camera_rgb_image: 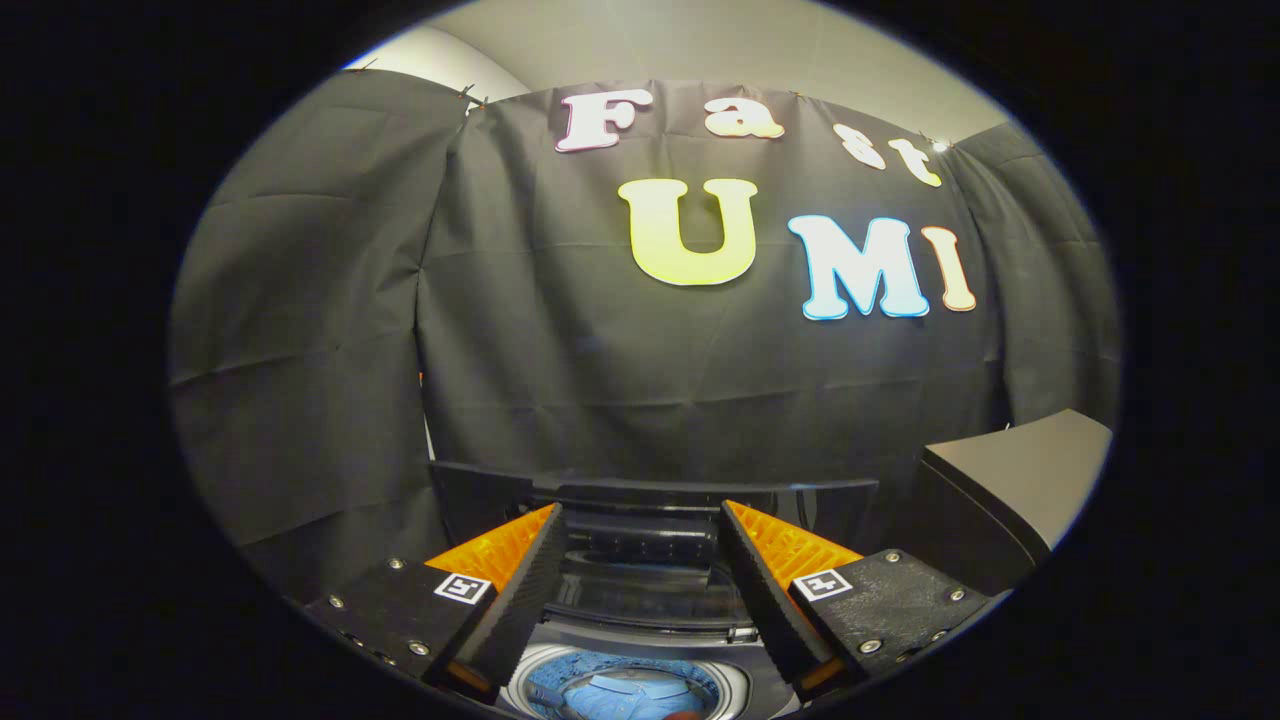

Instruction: Put the clothes into the washing machine and then close the washing machine lid.

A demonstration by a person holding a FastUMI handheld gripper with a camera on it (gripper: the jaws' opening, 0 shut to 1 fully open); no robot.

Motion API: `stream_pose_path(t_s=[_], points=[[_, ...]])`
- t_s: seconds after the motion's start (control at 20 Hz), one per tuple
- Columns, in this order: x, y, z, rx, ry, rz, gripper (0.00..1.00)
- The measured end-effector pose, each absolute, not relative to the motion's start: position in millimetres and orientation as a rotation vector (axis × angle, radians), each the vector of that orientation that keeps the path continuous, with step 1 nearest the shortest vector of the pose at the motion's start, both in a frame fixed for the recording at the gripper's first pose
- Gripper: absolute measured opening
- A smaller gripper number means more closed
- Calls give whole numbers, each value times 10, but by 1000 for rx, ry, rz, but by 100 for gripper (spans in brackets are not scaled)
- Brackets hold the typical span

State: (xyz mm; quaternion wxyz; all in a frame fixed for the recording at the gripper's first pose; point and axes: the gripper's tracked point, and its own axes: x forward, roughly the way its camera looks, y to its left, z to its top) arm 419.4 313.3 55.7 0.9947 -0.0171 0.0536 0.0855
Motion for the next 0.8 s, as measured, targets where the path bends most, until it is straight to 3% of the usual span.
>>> stream_pose_path(t_s=[0.8], points=[[4931,3364,585,-53,174,129,94]])
